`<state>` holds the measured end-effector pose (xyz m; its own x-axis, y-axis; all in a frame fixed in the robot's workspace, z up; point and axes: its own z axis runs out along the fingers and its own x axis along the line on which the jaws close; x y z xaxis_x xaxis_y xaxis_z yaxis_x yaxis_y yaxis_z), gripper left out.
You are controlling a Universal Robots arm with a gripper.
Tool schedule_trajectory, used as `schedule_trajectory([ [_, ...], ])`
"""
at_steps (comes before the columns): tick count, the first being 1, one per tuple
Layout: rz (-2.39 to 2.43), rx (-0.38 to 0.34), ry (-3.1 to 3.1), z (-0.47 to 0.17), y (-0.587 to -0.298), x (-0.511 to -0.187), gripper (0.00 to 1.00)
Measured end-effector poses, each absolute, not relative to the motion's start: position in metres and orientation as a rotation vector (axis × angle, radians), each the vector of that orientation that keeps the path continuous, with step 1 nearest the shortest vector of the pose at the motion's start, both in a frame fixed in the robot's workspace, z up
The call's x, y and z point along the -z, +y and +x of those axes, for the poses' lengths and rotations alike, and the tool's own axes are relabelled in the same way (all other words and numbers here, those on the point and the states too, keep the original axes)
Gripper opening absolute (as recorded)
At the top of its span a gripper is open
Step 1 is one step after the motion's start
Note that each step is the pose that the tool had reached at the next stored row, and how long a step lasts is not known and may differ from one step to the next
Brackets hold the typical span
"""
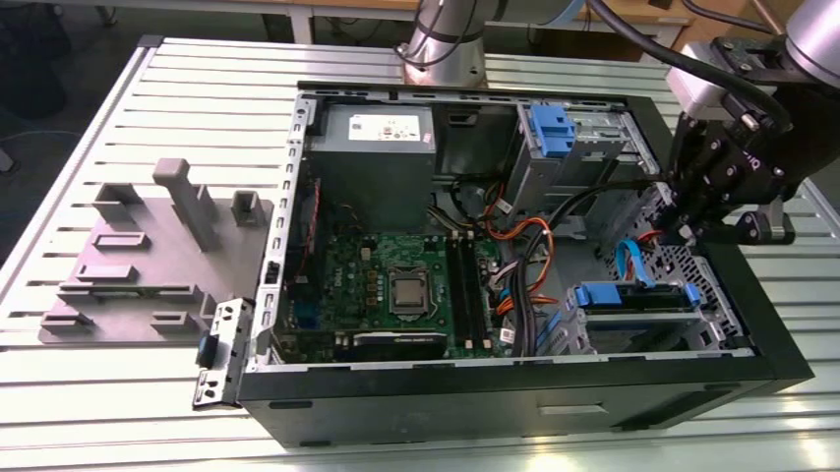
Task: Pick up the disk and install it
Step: 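Insert the second disk wire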
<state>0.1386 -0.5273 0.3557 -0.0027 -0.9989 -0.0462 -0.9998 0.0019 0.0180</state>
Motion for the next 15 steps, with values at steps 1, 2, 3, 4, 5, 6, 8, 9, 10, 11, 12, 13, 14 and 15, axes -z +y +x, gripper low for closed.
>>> schedule_trajectory([
  [1, -2.204, -0.071, 2.209, 0.1386, -0.526, -0.3554, 0.23],
  [2, -2.204, -0.071, 2.209, 0.1386, -0.5249, -0.3552, 0.23],
  [3, -2.204, -0.071, 2.209, 0.1386, -0.5239, -0.3551, 0.23],
  [4, -2.204, -0.071, 2.209, 0.1386, -0.523, -0.355, 0.23],
  [5, -2.204, -0.071, 2.209, 0.1386, -0.5224, -0.3549, 0.23],
  [6, -2.204, -0.071, 2.209, 0.1386, -0.5218, -0.3549, 0.23],
  [8, -2.204, -0.071, 2.209, 0.1387, -0.5208, -0.3548, 0.23],
  [9, -2.204, -0.071, 2.209, 0.139, -0.5205, -0.3547, 0.23],
  [10, -2.205, -0.071, 2.209, 0.1395, -0.5203, -0.3546, 0.23],
  [11, -2.205, -0.07, 2.21, 0.1399, -0.52, -0.3546, 0.23],
  [12, -2.205, -0.07, 2.21, 0.1405, -0.5198, -0.3546, 0.23],
  [13, -2.206, -0.07, 2.21, 0.141, -0.5196, -0.3545, 0.23],
  [14, -2.206, -0.07, 2.211, 0.1416, -0.5194, -0.3544, 0.23],
  [15, -2.206, -0.071, 2.211, 0.1421, -0.5193, -0.3543, 0.23],
])
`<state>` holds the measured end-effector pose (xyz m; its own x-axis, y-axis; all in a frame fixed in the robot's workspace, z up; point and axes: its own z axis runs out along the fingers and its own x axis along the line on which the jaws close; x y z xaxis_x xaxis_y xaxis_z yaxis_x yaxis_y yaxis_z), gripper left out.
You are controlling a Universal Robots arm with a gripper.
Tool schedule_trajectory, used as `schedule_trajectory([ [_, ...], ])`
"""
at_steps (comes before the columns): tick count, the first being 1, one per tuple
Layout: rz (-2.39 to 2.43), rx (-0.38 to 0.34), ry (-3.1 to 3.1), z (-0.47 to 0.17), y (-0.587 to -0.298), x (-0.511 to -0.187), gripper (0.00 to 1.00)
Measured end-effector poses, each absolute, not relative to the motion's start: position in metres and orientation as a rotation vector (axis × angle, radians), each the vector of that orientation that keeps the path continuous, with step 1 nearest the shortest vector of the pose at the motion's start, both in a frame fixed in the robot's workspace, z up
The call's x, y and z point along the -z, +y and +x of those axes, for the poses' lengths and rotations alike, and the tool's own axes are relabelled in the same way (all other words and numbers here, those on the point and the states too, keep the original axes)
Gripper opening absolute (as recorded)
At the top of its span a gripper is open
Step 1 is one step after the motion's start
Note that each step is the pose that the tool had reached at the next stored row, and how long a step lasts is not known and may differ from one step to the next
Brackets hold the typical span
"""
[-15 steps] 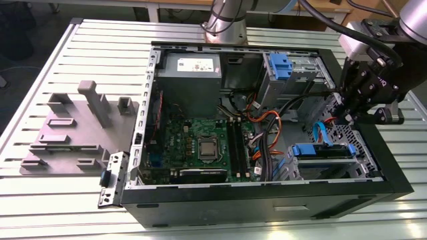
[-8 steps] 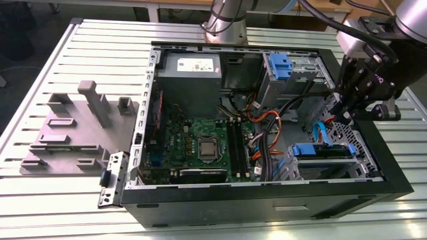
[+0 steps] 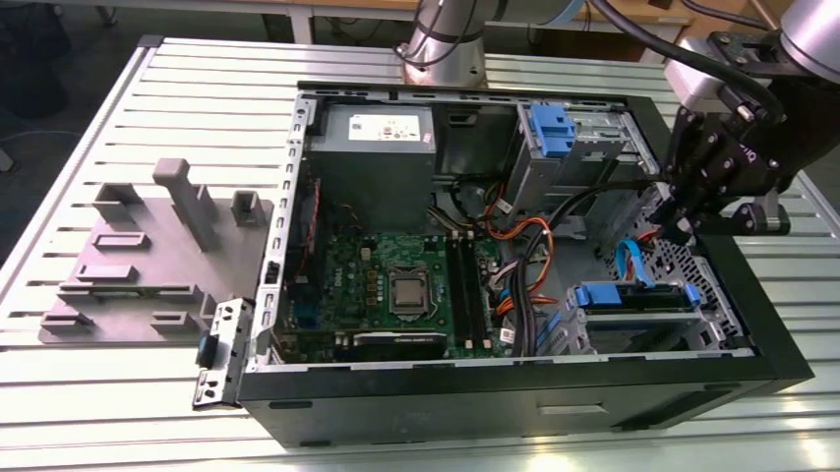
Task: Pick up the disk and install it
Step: 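Insert the second disk wire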
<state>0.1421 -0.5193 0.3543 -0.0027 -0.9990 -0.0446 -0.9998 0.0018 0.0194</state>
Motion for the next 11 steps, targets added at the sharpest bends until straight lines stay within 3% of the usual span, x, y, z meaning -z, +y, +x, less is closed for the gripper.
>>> schedule_trajectory([
  [8, -2.206, -0.071, 2.211, 0.1423, -0.5193, -0.3543, 0.24],
  [10, -2.206, -0.071, 2.211, 0.1423, -0.5193, -0.3543, 0.36],
  [11, -2.206, -0.071, 2.211, 0.1423, -0.5192, -0.3543, 0.36],
])
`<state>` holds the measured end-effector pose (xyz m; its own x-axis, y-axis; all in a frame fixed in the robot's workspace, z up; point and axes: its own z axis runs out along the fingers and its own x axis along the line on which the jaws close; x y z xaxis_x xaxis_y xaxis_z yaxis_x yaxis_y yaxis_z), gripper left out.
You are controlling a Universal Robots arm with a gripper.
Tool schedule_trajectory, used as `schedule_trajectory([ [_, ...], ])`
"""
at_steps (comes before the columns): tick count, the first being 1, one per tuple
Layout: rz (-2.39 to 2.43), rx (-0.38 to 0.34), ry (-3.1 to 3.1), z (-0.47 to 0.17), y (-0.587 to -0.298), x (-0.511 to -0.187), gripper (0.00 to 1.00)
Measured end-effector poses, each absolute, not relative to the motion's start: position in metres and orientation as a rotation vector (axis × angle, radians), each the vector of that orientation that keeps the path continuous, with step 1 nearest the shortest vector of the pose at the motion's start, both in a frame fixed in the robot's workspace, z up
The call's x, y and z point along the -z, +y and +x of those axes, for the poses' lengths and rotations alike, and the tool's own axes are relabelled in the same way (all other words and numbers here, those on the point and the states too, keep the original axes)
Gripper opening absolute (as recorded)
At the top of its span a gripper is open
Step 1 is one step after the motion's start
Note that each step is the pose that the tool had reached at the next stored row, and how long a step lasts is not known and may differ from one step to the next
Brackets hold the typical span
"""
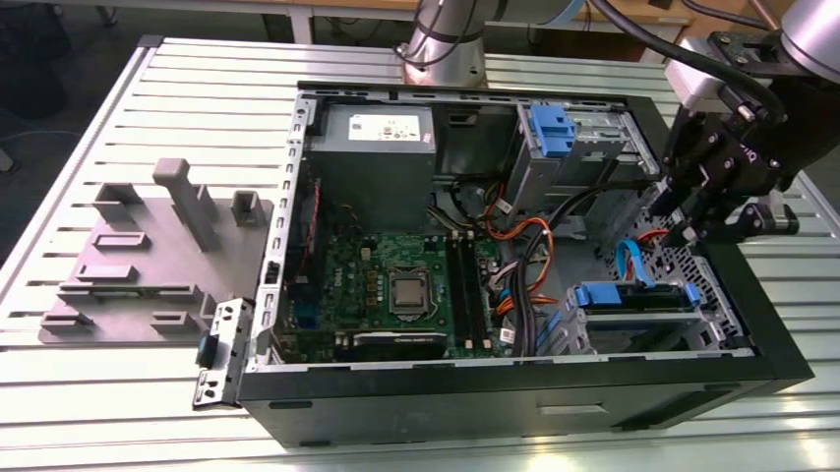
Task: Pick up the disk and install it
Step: 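Insert the second disk wire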
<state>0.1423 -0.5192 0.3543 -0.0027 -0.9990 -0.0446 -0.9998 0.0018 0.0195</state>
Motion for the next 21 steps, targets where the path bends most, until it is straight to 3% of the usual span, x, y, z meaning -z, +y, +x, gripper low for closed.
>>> schedule_trajectory([
  [3, -2.206, -0.071, 2.211, 0.144, -0.519, -0.354, 0.48],
  [21, -2.21, -0.067, 2.216, 0.157, -0.519, -0.341, 0.47],
])
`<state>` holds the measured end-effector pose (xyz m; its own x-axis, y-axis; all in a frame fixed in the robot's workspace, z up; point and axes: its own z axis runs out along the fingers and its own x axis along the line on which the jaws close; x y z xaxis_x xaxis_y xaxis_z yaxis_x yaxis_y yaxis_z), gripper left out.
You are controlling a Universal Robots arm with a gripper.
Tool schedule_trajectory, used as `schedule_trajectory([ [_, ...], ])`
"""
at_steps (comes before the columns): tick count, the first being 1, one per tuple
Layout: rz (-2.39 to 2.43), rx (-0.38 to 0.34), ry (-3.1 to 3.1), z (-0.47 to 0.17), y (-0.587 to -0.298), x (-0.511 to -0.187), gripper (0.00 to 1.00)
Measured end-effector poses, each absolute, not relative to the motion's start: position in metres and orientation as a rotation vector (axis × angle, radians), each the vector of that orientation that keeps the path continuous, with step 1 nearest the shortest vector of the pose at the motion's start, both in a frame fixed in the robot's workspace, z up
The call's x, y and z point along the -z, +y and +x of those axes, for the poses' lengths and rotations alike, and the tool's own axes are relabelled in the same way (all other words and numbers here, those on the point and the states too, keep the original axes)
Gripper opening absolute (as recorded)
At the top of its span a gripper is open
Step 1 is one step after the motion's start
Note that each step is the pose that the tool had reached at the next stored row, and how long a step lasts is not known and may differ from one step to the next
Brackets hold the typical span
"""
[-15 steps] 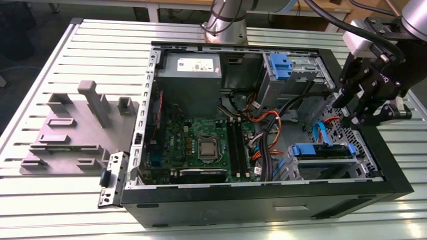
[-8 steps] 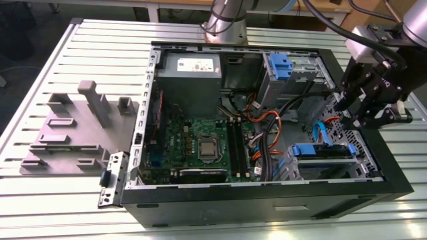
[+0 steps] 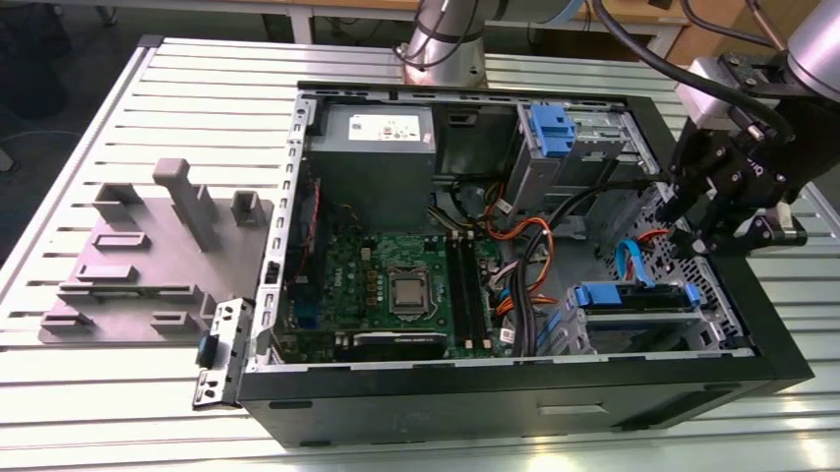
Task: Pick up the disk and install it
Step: 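Insert the second disk wire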
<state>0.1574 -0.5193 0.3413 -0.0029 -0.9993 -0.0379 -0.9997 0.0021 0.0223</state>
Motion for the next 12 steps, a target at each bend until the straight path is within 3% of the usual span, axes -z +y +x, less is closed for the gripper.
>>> schedule_trajectory([
  [1, -2.211, -0.066, 2.216, 0.1574, -0.5193, -0.3413, 0.47],
  [3, -2.212, -0.063, 2.217, 0.1574, -0.5193, -0.3413, 0.35],
  [5, -2.213, -0.061, 2.218, 0.1574, -0.5193, -0.3413, 0.29],
  [12, -2.216, -0.054, 2.222, 0.1574, -0.5193, -0.3413, 0.21],
])
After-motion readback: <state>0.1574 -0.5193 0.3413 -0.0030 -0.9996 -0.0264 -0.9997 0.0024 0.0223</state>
